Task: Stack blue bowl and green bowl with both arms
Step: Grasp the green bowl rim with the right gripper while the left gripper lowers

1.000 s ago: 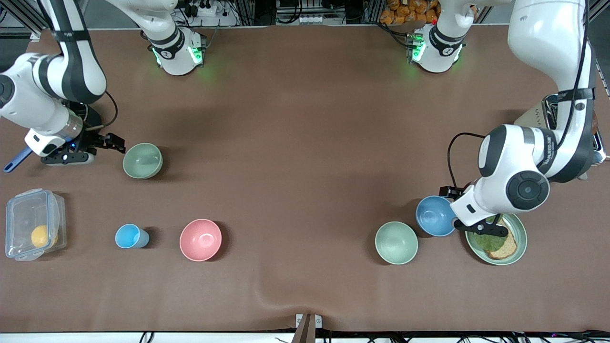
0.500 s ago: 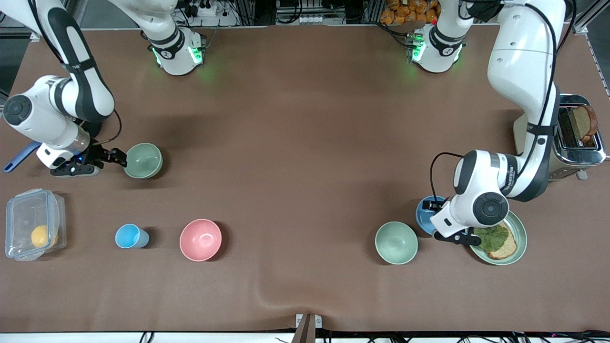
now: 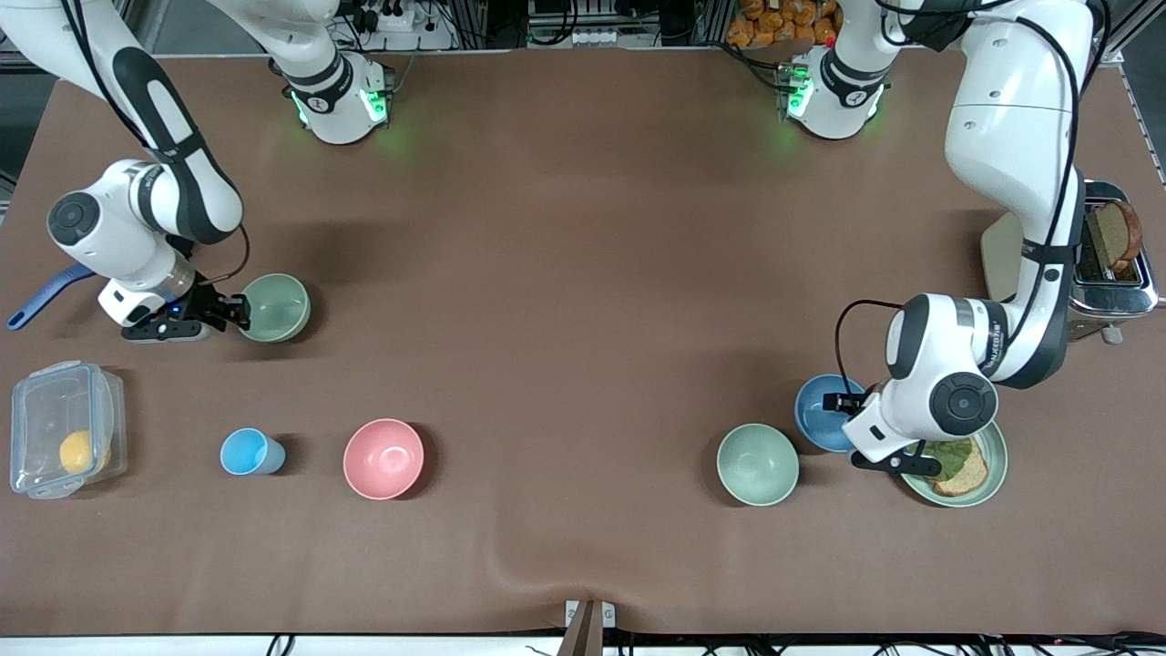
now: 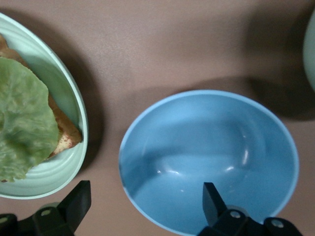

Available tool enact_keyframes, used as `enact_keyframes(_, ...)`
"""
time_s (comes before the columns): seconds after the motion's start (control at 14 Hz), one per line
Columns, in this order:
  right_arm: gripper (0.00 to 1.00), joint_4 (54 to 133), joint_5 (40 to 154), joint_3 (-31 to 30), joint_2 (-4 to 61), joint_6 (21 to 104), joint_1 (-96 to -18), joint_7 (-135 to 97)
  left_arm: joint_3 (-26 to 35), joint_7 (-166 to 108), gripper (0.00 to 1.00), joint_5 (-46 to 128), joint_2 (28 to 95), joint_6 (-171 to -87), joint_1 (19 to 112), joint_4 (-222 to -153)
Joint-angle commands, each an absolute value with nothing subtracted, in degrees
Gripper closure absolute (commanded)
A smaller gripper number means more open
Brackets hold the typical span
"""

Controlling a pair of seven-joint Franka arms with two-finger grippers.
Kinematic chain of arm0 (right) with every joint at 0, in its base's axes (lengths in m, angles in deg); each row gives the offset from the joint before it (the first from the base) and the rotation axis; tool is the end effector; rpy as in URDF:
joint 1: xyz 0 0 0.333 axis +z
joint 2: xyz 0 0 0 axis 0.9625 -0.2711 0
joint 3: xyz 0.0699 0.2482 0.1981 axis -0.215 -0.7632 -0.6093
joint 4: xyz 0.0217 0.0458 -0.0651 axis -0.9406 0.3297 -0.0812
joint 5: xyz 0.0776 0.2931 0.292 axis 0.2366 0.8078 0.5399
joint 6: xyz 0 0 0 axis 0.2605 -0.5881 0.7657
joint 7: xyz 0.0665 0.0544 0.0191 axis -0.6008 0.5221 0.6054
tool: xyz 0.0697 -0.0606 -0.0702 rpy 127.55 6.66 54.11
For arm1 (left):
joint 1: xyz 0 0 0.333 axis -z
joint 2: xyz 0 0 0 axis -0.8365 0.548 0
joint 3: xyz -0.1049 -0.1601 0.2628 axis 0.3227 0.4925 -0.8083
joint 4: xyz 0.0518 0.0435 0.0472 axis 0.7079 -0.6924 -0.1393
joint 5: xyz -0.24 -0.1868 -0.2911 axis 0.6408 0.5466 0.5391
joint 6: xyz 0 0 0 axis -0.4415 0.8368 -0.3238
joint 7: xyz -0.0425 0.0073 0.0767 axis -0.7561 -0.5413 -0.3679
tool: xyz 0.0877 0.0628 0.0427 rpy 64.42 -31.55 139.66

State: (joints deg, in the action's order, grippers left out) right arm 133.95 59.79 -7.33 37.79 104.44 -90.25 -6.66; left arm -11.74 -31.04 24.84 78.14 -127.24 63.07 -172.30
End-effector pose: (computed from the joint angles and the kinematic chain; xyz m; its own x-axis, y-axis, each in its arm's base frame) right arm 0.4990 -0.1288 0.1838 0.9966 0.0545 0.0616 0.0537 -0.9985 0.0141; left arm 0.7176 -0.0918 0.2082 0.9748 -0.1160 -0.1903 -0.1357 -0.9863 -0.0938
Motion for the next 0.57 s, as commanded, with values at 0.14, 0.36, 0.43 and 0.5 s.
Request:
enact_keyframes(0.14,1.00,134.07,59.40,-8.25,38.31,103.62,-90.53,-6.91,-11.40,-32.39,0.00,29.57,81.51,-131.45,61.16,-171.36)
enact_keyframes(0.36,1.00,129.69,59.84,-10.43,40.41,91.17,-89.74,-13.11,-11.49,-32.21,1.00,29.76,81.60,-132.26,61.51,-171.45)
enact_keyframes(0.43,1.00,127.93,59.84,-11.23,41.46,86.68,-88.78,-16.81,-11.57,-32.30,1.00,29.58,81.51,-132.26,61.51,-171.45)
enact_keyframes(0.5,1.00,126.61,59.84,-11.59,42.34,82.98,-87.55,-19.89,-11.57,-32.21,1.00,29.58,81.43,-132.26,61.51,-171.36)
